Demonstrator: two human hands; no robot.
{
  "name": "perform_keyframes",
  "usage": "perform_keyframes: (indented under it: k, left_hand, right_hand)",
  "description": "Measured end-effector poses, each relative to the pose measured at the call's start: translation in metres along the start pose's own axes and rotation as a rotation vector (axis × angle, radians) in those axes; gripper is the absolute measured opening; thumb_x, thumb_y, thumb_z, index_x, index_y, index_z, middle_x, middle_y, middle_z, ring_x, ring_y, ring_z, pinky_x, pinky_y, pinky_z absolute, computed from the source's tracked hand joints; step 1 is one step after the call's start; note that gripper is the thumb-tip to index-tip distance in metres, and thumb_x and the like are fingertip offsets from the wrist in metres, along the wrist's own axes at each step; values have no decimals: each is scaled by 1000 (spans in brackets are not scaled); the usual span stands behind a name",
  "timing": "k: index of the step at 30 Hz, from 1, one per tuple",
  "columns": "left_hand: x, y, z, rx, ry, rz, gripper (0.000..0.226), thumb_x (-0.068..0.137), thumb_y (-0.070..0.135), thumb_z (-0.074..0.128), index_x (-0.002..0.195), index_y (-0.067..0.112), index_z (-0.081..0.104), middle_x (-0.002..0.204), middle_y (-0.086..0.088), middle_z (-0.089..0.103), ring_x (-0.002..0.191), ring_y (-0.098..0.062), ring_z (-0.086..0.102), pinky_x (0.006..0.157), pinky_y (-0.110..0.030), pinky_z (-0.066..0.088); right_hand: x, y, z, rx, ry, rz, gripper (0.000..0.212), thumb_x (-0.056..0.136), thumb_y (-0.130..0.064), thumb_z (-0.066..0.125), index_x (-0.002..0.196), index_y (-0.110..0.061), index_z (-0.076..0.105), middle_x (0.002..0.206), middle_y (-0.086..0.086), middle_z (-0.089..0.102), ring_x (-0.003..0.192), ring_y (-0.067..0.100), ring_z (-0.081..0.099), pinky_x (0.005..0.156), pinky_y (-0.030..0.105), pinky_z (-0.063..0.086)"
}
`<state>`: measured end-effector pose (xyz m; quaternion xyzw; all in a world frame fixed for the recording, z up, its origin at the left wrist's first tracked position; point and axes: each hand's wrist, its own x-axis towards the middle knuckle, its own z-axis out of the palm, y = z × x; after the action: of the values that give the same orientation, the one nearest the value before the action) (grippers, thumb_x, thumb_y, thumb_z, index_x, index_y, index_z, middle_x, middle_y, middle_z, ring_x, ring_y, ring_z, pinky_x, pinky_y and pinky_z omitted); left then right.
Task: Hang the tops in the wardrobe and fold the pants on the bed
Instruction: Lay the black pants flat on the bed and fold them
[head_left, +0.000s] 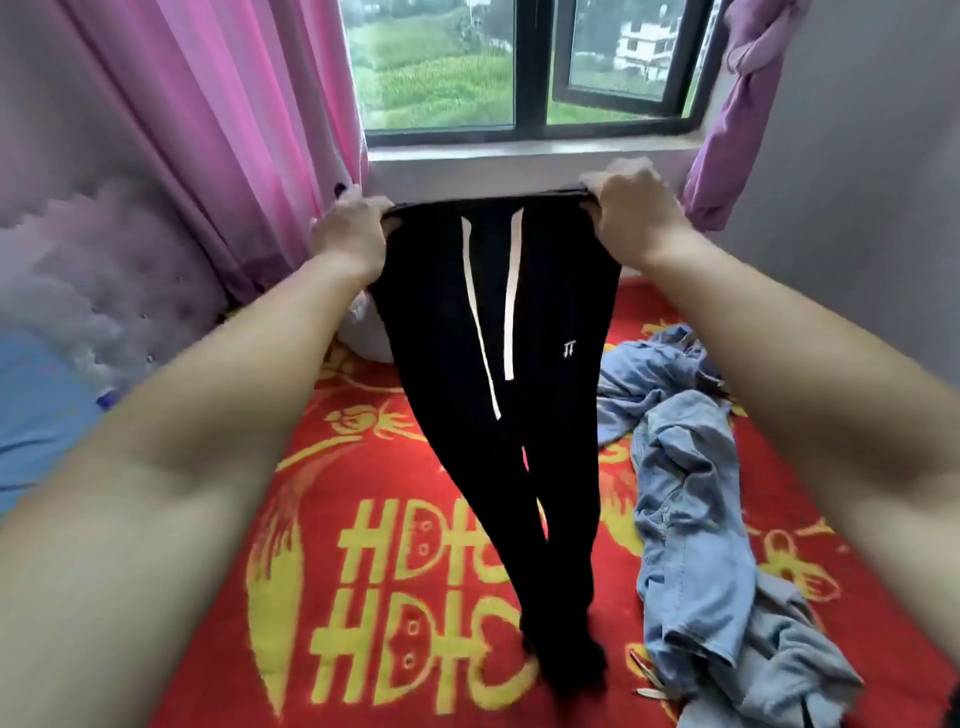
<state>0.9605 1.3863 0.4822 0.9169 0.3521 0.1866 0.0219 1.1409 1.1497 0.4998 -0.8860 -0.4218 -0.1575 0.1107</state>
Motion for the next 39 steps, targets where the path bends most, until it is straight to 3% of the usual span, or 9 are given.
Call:
perform_keyframes:
  k: [4, 7, 11, 14, 19, 26, 29, 34, 39]
  left_hand:
    - [44, 16, -109, -132, 361, 43, 37, 103, 29, 41, 128, 13, 62, 157, -21, 29, 141, -39, 34, 113, -42, 34]
    - [39, 27, -160, 58, 494, 29, 51, 104, 45, 32, 124, 11, 64, 159, -20, 26, 149, -37, 15, 120, -53, 15]
    - [2, 22, -166, 256, 547, 96, 60, 104, 51, 31, 98, 9, 73, 161, -12, 26, 152, -33, 4, 116, -69, -1]
    - [-33, 1, -123, 318, 491, 232, 34, 101, 33, 46, 107, 14, 74, 153, -13, 42, 150, -37, 14, 115, -69, -1]
    - [-124, -41, 8, 239, 295, 367, 34, 95, 13, 44, 121, 15, 66, 122, -9, 67, 133, -35, 45, 114, -59, 18]
    - [-304, -93, 191, 304, -438, 317, 37, 94, 15, 47, 127, 30, 55, 113, 4, 66, 108, -22, 61, 84, -35, 42]
    - [-372, -106, 241, 274, -637, 286, 46, 93, 10, 45, 133, 32, 53, 118, 2, 64, 106, -24, 63, 70, -32, 37]
    - [-448, -121, 275, 316, -839, 298, 50, 90, 5, 50, 134, 29, 51, 124, 0, 61, 114, -25, 59, 82, -35, 43]
    - [-458, -120, 274, 317, -773, 311, 42, 86, 8, 57, 125, 22, 48, 117, -3, 60, 111, -27, 54, 82, -37, 41]
  right_hand:
    - [42, -8, -98, -59, 376, -26, 31, 101, -11, 43, 127, -3, 57, 121, 25, 56, 115, 37, 52, 89, 39, 47]
    - [45, -11, -142, -30, 521, -34, 35, 100, -16, 45, 132, -6, 56, 129, 20, 53, 130, 34, 42, 97, 38, 45]
    - [18, -13, -142, -50, 533, -44, 37, 101, -23, 44, 129, -4, 60, 126, 23, 54, 126, 38, 46, 95, 44, 49]
    - [-20, -15, -99, -65, 398, -33, 39, 103, -28, 45, 121, 0, 65, 125, 25, 56, 124, 38, 47, 97, 43, 46]
    - [-121, -21, 19, 40, 129, -12, 37, 94, -14, 61, 130, -3, 63, 123, 22, 61, 123, 40, 50, 96, 48, 50]
    - [-302, -46, 204, 37, -473, 58, 24, 99, -13, 50, 118, -11, 64, 116, 11, 58, 120, 30, 48, 78, 39, 48]
    - [-372, -56, 259, 26, -682, 80, 25, 99, -10, 50, 120, -15, 61, 117, 8, 55, 121, 28, 46, 79, 37, 50]
    - [-450, -70, 294, -27, -869, 66, 35, 101, -16, 49, 135, -26, 56, 126, 4, 56, 121, 26, 49, 77, 33, 46]
    - [-464, -77, 289, -134, -791, 28, 47, 99, -12, 46, 143, -28, 48, 114, 8, 59, 106, 32, 55, 79, 40, 44]
